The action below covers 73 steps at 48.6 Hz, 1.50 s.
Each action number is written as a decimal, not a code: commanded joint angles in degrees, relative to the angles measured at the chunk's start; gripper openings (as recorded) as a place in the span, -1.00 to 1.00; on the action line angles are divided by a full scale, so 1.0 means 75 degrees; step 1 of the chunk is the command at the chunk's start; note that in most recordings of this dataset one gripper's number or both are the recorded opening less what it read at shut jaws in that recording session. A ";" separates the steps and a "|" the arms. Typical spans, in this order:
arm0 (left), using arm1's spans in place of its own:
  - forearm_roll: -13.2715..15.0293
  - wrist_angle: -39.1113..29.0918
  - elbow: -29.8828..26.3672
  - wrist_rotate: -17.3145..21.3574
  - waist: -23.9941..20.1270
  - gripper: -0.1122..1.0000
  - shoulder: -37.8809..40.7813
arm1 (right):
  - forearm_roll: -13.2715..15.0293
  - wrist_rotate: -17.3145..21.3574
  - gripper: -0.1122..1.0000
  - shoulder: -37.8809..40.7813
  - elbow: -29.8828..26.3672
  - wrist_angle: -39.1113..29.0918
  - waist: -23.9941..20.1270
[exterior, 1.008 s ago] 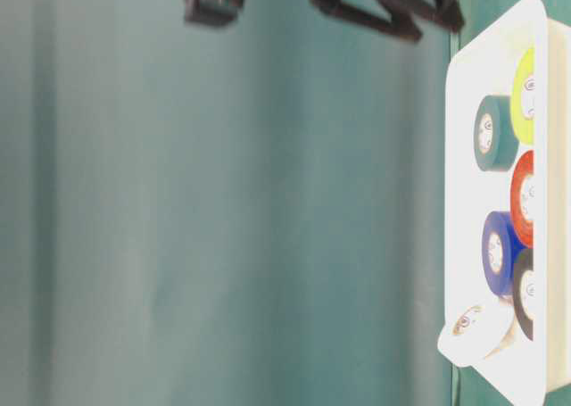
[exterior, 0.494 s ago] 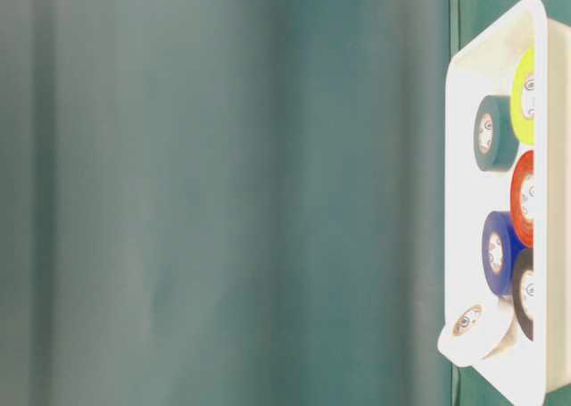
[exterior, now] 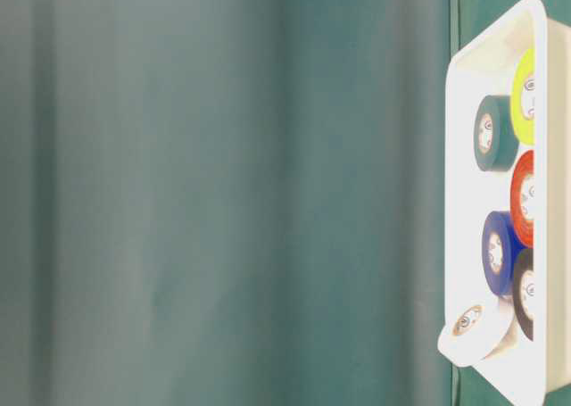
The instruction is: Put the tape into the white case with the right arm.
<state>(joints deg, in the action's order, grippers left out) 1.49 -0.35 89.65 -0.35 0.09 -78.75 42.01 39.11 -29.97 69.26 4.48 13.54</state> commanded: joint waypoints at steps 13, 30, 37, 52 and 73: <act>0.0000 0.0070 -0.0094 0.0000 -0.0012 -0.79 0.0070 | -0.0023 0.0012 0.73 -0.0187 0.0223 0.0293 -0.0973; 0.0000 0.0070 -0.0094 0.0000 -0.0023 -0.79 0.0070 | -0.0023 0.0012 0.72 -0.0563 0.0445 0.0270 -0.1406; 0.0000 0.0070 -0.0094 0.0000 -0.0023 -0.79 0.0070 | -0.0023 0.0012 0.72 -0.0773 0.0492 0.0211 -0.1395; 0.0000 0.0070 -0.0094 0.0000 -0.0012 -0.79 0.0070 | -0.0023 0.0012 0.72 -0.1969 0.0633 -0.0645 -0.1406; 0.0000 0.0070 -0.0094 0.0012 -0.0012 -0.79 0.0070 | -0.0094 0.0023 0.72 -0.3820 0.1430 -0.0844 -0.1406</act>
<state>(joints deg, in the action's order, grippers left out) 1.49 -0.35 89.65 -0.35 0.09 -78.75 41.84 39.11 -57.74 80.07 -2.11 3.08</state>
